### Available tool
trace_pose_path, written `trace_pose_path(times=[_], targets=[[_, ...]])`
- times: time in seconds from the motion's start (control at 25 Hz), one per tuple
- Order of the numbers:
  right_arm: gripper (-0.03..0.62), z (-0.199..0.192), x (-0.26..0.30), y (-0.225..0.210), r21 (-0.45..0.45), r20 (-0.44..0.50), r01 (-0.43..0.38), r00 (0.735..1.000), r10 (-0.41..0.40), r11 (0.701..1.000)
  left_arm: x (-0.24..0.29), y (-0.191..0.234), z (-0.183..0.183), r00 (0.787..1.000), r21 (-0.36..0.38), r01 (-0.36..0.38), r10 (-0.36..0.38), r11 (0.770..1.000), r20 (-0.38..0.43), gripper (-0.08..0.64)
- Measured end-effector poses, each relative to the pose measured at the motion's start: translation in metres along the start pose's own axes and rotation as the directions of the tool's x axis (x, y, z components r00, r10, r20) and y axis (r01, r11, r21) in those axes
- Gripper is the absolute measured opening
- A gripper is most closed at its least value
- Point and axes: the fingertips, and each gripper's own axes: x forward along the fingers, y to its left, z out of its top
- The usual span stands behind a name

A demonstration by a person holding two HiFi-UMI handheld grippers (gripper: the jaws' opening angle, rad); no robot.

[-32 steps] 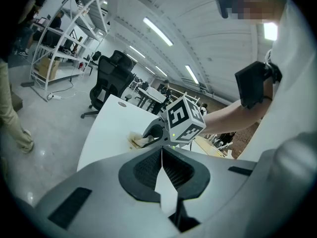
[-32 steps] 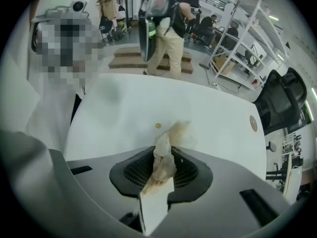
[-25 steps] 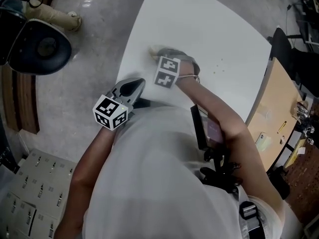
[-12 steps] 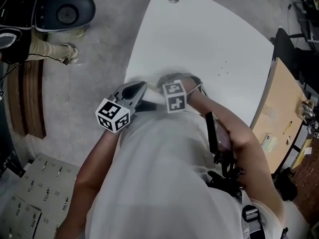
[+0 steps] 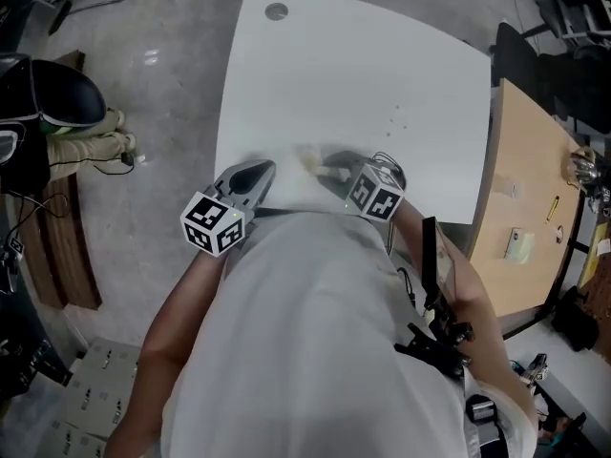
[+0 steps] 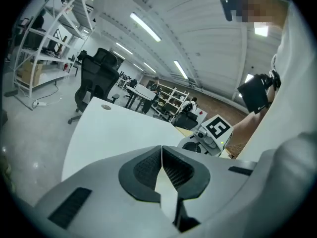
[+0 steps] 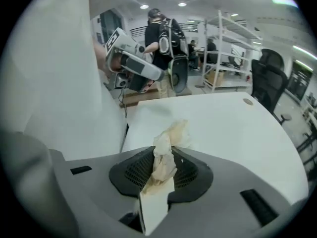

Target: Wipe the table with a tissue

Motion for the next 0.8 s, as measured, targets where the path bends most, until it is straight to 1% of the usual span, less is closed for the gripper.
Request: trace_pose_path(times=[0.08,0.12,0.2,0.28,0.36,0.44,0.48,0.52,0.56,0.6,0.68,0.76,0.8], targets=[[0.09,-0.024,-0.019,-0.011,0.113,0.01,0.081,0.997,-0.083,0.99,0.015,-0.012,0.002,0.999,0.016,0.037,-0.037,0.999,-0.024,0.008],[0.091,-0.037,-0.03,-0.017,0.174,0.014,0.12,0.992,-0.125,0.977,0.023,-0.019,0.002,0.998,0.023,0.055,-0.054,0.998,-0.037,0.008],[0.091,-0.068,-0.052,-0.032,0.29,0.01,0.201,0.977,-0.213,0.936,0.04,-0.032,0.001,0.995,0.032,0.083,-0.081,0.996,-0.066,0.008],[0.091,-0.103,-0.075,-0.049,0.388,-0.015,0.287,0.952,-0.306,0.876,0.058,-0.045,-0.001,0.991,0.04,0.104,-0.1,0.994,-0.089,0.008],[0.091,-0.14,-0.097,-0.066,0.475,-0.063,0.359,0.925,-0.376,0.804,0.073,-0.058,-0.002,0.988,0.049,0.115,-0.109,0.992,-0.106,0.008],[0.091,-0.175,-0.114,-0.083,0.547,-0.116,0.408,0.902,-0.417,0.731,0.086,-0.069,0.0,0.988,0.056,0.115,-0.108,0.992,-0.114,0.008],[0.091,-0.19,-0.121,-0.093,0.573,-0.139,0.427,0.892,-0.431,0.7,0.092,-0.074,0.001,0.988,0.057,0.111,-0.104,0.992,-0.115,0.008],[0.091,-0.202,-0.126,-0.103,0.588,-0.159,0.444,0.883,-0.441,0.676,0.097,-0.078,0.002,0.989,0.057,0.105,-0.098,0.993,-0.114,0.008],[0.091,-0.211,-0.131,-0.113,0.595,-0.176,0.458,0.876,-0.449,0.661,0.102,-0.082,0.003,0.989,0.058,0.098,-0.091,0.994,-0.113,0.008],[0.091,-0.218,-0.134,-0.123,0.594,-0.19,0.472,0.869,-0.456,0.651,0.105,-0.086,0.004,0.99,0.058,0.09,-0.083,0.994,-0.112,0.008],[0.091,-0.225,-0.139,-0.146,0.584,-0.21,0.498,0.856,-0.473,0.642,0.108,-0.091,0.004,0.992,0.059,0.072,-0.065,0.996,-0.112,0.008],[0.091,-0.23,-0.141,-0.166,0.561,-0.233,0.518,0.848,-0.477,0.646,0.109,-0.094,0.002,0.993,0.056,0.049,-0.042,0.997,-0.114,0.008],[0.091,-0.232,-0.141,-0.175,0.54,-0.245,0.525,0.845,-0.474,0.657,0.109,-0.094,0.0,0.993,0.053,0.037,-0.031,0.998,-0.113,0.008]])
